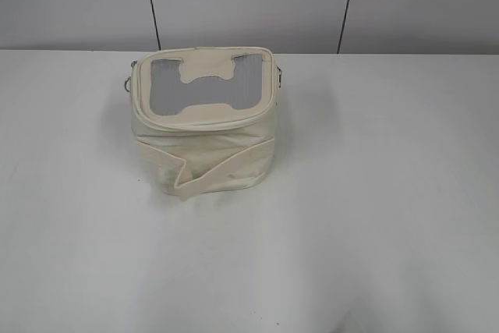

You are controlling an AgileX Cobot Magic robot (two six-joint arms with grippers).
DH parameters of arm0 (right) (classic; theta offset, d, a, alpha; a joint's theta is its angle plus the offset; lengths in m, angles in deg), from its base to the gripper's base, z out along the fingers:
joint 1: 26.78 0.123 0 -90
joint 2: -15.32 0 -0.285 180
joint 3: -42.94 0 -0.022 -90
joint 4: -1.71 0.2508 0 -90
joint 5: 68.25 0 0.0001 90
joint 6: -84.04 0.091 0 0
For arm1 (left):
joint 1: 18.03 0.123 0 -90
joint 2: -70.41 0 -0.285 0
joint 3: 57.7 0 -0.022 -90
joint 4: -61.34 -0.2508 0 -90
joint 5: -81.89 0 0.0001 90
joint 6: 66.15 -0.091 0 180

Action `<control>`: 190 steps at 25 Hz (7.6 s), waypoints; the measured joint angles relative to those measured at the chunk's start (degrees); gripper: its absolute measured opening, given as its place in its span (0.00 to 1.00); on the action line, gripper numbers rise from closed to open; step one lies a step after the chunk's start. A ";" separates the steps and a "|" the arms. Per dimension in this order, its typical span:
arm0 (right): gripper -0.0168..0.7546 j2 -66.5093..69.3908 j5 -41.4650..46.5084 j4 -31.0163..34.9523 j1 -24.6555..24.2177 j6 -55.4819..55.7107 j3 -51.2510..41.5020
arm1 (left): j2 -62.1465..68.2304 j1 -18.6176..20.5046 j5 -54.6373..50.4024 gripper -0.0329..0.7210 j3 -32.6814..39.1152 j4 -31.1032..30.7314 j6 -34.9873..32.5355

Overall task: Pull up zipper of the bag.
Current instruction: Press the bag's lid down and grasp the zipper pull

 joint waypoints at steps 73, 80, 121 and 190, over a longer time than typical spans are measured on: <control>0.08 149.37 -0.52 43.99 24.27 -48.64 114.46 | 76.91 8.49 11.31 0.26 -19.00 75.15 -68.78; 0.08 149.37 -0.52 44.11 24.27 -48.33 114.46 | 99.19 11.00 12.05 0.47 -30.01 71.78 -88.09; 0.07 149.56 -0.52 44.22 24.15 -46.08 114.46 | 110.48 -4.98 38.45 0.53 -33.84 65.40 -109.93; 0.19 149.76 -0.59 44.41 23.69 -38.31 115.02 | 92.62 -34.41 47.03 0.07 -15.70 68.00 -83.46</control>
